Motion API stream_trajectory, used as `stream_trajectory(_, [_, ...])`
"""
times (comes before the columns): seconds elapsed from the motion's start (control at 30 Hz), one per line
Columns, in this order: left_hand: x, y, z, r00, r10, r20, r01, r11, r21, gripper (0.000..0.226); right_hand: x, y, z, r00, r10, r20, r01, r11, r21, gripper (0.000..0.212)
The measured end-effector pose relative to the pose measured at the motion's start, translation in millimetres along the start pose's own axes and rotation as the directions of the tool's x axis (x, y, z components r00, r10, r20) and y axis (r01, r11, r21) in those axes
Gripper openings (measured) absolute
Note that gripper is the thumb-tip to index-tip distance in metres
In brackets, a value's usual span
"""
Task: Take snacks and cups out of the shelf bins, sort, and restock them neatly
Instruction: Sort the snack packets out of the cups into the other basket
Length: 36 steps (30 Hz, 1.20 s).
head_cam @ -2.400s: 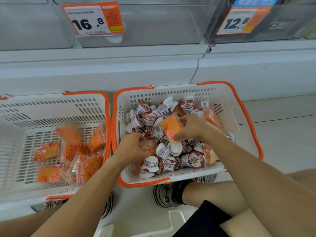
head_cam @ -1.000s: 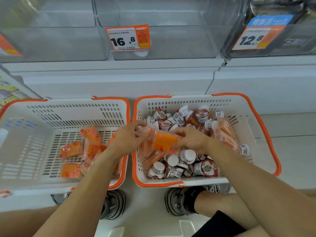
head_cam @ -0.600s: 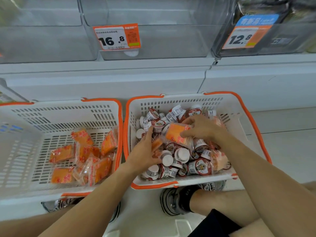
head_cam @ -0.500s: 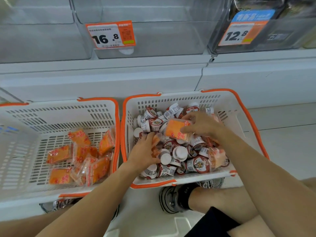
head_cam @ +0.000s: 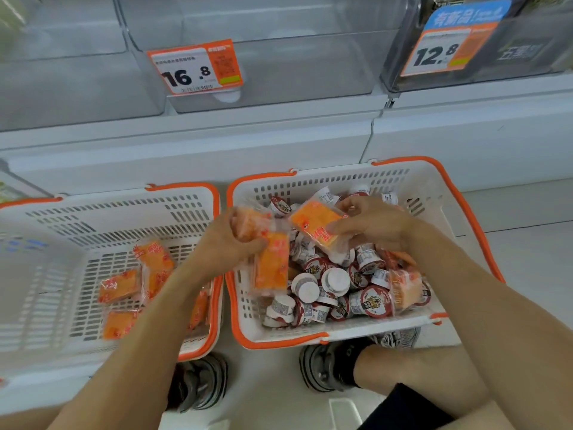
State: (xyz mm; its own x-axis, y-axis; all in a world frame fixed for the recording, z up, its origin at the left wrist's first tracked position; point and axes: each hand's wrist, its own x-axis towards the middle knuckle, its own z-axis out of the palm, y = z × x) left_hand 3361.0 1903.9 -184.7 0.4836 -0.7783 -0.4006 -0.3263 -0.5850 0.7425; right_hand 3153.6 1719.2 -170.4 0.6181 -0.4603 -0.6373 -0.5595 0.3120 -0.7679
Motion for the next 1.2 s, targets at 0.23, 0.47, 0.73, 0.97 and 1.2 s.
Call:
stream_trajectory(0.23, [-27,-27,-94,0.96,-0.063,-0.274,0.122,0.971,0.205,0.062,3,-9,118,0.979,-0.066,0.191,0.015,0.966,0.258,0.04])
stream_trajectory(0.47, [-35,-79,-98,0.94,-0.244,-0.238,0.311,0.9,0.305,0.076,-4,0,153,0.922,-0.109,0.371,0.232,0.924,-0.305,0.04])
stream_trajectory(0.73, [-24,-11,-22,0.97,0.176,-0.167,-0.146,0.973,0.179,0.019,-16,-18,4,0.979,-0.199,0.048,0.164,0.618,-0.769,0.028])
stream_trajectory(0.97, [-7,26,92,0.924,0.262,0.28,-0.319,0.93,0.182,0.031,-32,51,-78,0.983,0.173,-0.055,-0.117,0.371,-0.921,0.08])
stream_trajectory(1.2, [16,52,150,0.921,0.177,0.347,-0.249,0.952,0.176,0.037,-25,118,-76,0.985,-0.144,-0.097,0.003,0.573,-0.819,0.122])
